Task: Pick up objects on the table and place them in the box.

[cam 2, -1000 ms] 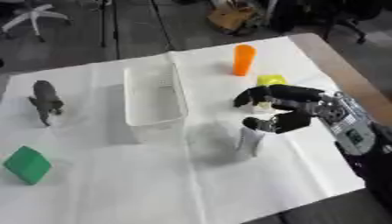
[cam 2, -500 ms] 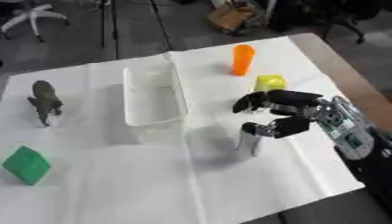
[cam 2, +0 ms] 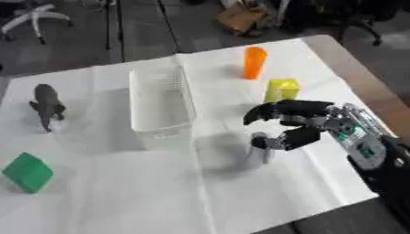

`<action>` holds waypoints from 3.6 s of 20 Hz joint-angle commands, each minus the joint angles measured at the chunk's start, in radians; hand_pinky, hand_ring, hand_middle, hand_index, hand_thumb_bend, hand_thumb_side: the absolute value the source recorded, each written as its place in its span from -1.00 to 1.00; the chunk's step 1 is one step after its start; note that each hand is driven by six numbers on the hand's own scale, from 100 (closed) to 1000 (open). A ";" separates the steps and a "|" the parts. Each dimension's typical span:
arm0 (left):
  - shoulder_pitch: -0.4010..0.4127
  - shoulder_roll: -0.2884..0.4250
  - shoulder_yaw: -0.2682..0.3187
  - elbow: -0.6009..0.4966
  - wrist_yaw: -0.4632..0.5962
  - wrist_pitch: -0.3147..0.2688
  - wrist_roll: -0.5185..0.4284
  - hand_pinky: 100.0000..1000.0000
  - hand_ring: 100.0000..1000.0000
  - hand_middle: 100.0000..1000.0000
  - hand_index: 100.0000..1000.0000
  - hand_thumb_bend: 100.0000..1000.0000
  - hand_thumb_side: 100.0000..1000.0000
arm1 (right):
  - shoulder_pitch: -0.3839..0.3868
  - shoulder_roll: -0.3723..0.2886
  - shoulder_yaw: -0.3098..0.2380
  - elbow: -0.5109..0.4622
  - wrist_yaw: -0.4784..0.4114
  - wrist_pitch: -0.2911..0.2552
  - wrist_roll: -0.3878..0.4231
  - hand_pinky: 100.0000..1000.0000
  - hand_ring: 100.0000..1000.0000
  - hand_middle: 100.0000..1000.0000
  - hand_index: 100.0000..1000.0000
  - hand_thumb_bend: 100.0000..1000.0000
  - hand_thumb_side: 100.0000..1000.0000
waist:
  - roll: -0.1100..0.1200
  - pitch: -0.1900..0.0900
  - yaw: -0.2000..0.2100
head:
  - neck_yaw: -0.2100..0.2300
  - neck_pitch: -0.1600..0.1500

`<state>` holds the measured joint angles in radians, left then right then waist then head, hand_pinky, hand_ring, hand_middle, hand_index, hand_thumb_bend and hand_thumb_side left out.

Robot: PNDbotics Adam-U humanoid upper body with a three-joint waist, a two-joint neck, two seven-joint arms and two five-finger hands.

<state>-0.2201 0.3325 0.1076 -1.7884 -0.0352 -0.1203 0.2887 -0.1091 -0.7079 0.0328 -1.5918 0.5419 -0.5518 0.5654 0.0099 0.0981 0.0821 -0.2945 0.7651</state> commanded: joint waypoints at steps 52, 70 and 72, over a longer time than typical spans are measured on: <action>-0.009 0.011 0.001 -0.016 0.004 0.000 -0.003 0.14 0.26 0.16 0.43 -0.46 1.00 | -0.023 0.017 0.033 0.128 0.202 -0.242 0.211 -0.04 0.37 0.72 0.79 -0.18 0.77 | 0.002 -0.010 0.000 | -0.021 0.005; -0.008 0.011 0.002 -0.016 0.001 0.002 -0.006 0.14 0.26 0.16 0.43 -0.49 1.00 | -0.030 0.019 0.034 0.130 0.231 -0.246 0.186 -0.30 0.13 0.64 0.73 -0.40 -0.31 | 0.002 -0.010 0.001 | -0.028 0.005; -0.008 0.010 0.002 -0.016 0.001 0.003 -0.006 0.14 0.26 0.16 0.43 -0.50 1.00 | -0.028 0.018 0.034 0.128 0.232 -0.246 0.182 -0.37 0.06 0.60 0.71 -0.50 -0.58 | 0.002 -0.010 0.001 | -0.028 0.005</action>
<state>-0.2201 0.3324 0.1073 -1.7884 -0.0349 -0.1170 0.2851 -0.1319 -0.6726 0.0743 -1.4569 0.7645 -0.5818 0.5354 0.0117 0.0982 0.0821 -0.3209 0.7651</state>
